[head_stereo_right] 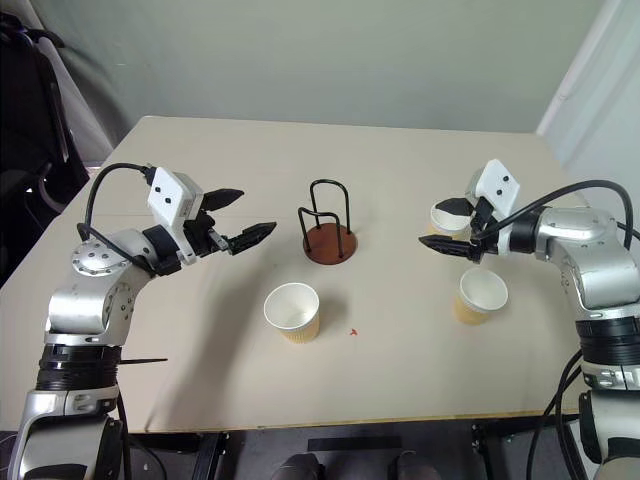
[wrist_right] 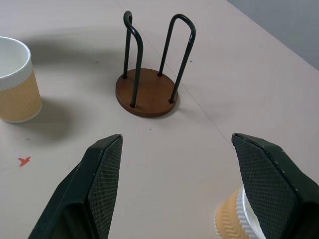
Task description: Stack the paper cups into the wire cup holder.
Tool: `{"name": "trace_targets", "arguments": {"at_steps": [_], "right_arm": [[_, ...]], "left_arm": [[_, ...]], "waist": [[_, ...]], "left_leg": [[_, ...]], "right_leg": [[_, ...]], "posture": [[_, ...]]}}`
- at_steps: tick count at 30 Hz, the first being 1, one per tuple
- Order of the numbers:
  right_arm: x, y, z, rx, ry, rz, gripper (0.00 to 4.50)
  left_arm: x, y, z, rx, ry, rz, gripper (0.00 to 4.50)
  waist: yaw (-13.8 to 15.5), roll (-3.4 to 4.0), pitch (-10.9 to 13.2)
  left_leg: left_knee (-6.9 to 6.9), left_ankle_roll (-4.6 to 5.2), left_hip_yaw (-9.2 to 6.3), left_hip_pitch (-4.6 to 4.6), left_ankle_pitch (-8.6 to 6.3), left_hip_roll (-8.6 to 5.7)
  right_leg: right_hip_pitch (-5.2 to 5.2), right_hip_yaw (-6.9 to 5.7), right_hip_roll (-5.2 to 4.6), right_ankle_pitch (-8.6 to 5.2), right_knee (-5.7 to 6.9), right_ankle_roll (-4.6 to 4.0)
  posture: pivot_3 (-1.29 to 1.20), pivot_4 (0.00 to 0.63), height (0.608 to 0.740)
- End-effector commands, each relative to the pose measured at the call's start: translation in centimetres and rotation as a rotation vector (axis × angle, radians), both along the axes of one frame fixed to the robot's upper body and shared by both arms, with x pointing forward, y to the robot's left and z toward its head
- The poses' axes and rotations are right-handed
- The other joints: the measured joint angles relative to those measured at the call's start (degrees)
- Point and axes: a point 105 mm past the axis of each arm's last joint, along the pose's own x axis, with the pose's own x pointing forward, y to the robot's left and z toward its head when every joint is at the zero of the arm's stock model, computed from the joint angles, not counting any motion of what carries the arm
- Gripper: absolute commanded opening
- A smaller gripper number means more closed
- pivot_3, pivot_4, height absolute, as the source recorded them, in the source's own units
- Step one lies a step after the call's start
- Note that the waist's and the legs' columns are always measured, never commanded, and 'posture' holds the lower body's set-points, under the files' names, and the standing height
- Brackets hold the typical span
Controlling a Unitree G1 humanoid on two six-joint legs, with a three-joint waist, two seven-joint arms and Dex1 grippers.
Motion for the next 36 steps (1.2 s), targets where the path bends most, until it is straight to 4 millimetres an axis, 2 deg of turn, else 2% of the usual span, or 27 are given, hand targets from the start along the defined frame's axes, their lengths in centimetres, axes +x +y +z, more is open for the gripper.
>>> {"name": "trace_targets", "arguments": {"at_steps": [1,24,36], "right_arm": [[-0.2,0.2,1.0,0.003,-0.033,0.017,3.5],[0.2,0.6,0.1,0.01,-0.015,0.026,3.5],[-0.2,0.7,0.2,0.005,-0.026,0.016,3.5]], "left_arm": [[-0.3,-0.1,1.5,-0.003,-0.056,-0.012,4.5],[-1.1,0.7,0.8,-0.022,-0.048,0.063,4.5],[1.5,1.6,-0.6,0.007,-0.036,0.167,4.5]], "waist": [[0.0,0.0,0.0],[-0.02,0.0,0.0],[0.05,0.0,0.0]], "left_leg": [[0.0,0.0,0.0,0.0,0.0,0.0],[0.06,0.0,0.0,0.0,0.0,0.0],[0.08,0.0,-0.03,0.01,0.0,0.0]], "right_leg": [[0.0,0.0,0.0,0.0,0.0,0.0],[0.01,-0.01,0.01,0.0,0.02,0.0],[0.03,-0.01,-0.02,0.0,0.03,0.0]], "posture": [[0.0,0.15,0.74],[0.0,0.15,0.74],[0.0,0.15,0.74]]}}
